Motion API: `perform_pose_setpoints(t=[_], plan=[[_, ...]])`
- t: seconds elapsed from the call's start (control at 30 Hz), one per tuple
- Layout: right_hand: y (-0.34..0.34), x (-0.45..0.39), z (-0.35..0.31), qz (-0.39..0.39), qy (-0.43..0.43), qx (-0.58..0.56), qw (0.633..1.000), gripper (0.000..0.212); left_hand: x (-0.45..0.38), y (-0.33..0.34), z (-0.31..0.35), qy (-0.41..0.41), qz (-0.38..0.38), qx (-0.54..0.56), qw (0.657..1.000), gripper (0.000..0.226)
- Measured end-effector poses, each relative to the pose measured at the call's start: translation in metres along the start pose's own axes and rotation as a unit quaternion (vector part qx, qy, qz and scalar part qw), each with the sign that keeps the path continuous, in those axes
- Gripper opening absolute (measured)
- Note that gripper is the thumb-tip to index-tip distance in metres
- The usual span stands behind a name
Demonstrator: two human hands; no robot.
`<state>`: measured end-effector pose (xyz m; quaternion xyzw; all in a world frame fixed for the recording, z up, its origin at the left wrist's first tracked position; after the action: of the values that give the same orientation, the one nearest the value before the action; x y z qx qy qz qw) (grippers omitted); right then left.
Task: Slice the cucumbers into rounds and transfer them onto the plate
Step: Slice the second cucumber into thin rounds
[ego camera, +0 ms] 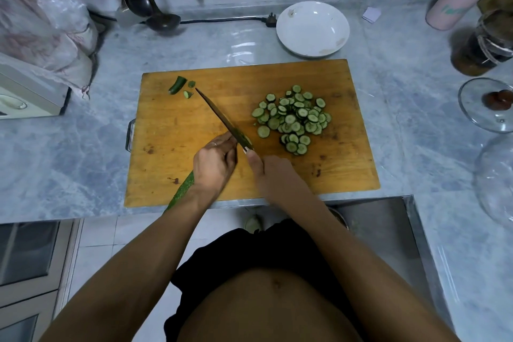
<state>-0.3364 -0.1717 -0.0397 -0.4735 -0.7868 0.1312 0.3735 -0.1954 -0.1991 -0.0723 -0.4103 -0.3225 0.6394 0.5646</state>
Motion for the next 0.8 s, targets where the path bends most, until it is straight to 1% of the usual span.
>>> perform_pose_setpoints(t=[0.13,0.3,0.37,0.43,0.57,0.63,0.8], plan=[[0.007,-0.012,0.000,0.002,-0.001,0.018,1.000,0.063,0.001,0.003,-0.005,-0.005,0.002,0.018,1.000,0.033],[0.001,-0.020,0.011,0.004,0.027,-0.007,1.000,0.070,0.001,0.002,-0.006,-0.014,0.007,0.049,0.999,0.033],[-0.006,-0.022,0.015,0.005,0.023,-0.010,1.000,0.067,0.002,0.000,-0.005,-0.013,0.004,0.051,0.999,0.031],[-0.017,-0.022,0.021,0.023,0.020,-0.021,0.999,0.064,0.002,-0.001,-0.005,0.003,0.002,0.046,0.999,0.033],[-0.037,-0.015,0.028,0.065,0.009,-0.050,0.997,0.064,0.003,-0.003,-0.005,0.037,0.005,0.036,0.999,0.038],[-0.038,-0.012,0.026,0.067,0.002,-0.048,0.997,0.062,0.000,-0.001,-0.004,0.059,0.008,0.023,0.998,0.039],[-0.029,0.004,0.008,0.039,-0.021,-0.009,0.999,0.059,-0.015,0.005,0.001,0.083,-0.020,-0.012,0.996,0.044]])
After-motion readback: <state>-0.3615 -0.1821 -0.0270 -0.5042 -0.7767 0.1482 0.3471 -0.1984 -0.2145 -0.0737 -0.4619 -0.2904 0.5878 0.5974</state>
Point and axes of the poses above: each hand's wrist, its own x-axis away from the middle knuckle, its own y-axis out of the palm, z = x × y, the point moved 9 cm from there along -x, towards the middle knuckle, and after that the axes turned 2 degrees about -x, right-handed, at the moved point
